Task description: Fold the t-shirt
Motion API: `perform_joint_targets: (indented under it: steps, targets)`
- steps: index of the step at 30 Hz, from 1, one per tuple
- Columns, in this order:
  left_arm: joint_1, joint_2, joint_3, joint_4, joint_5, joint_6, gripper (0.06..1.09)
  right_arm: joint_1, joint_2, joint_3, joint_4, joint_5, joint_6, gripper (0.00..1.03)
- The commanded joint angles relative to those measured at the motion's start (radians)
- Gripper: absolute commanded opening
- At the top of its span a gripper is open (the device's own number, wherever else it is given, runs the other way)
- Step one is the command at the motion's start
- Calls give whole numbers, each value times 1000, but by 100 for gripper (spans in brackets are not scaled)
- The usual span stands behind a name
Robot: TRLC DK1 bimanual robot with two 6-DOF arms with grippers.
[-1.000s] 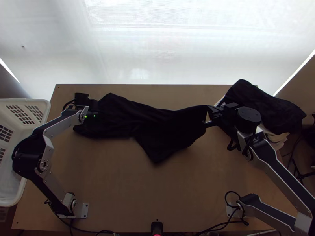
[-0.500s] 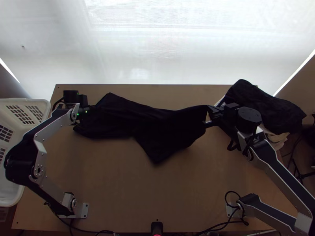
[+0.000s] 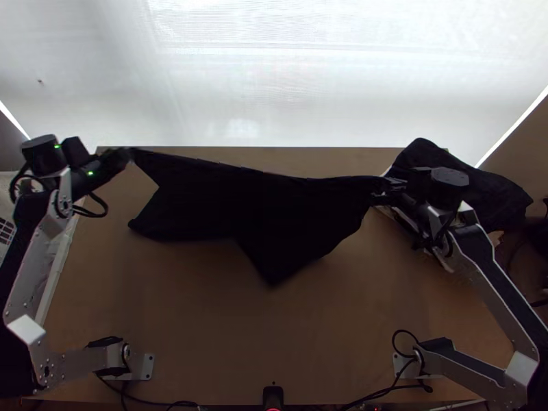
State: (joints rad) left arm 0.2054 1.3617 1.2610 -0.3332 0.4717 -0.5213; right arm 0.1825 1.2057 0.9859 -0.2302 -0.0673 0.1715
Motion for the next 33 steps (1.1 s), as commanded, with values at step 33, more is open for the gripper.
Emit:
perform_joint_targets:
  steps: [33]
  targets:
    - [-74,507,798,123,-56,-240,9,-23,439,749,239,14,-167,3]
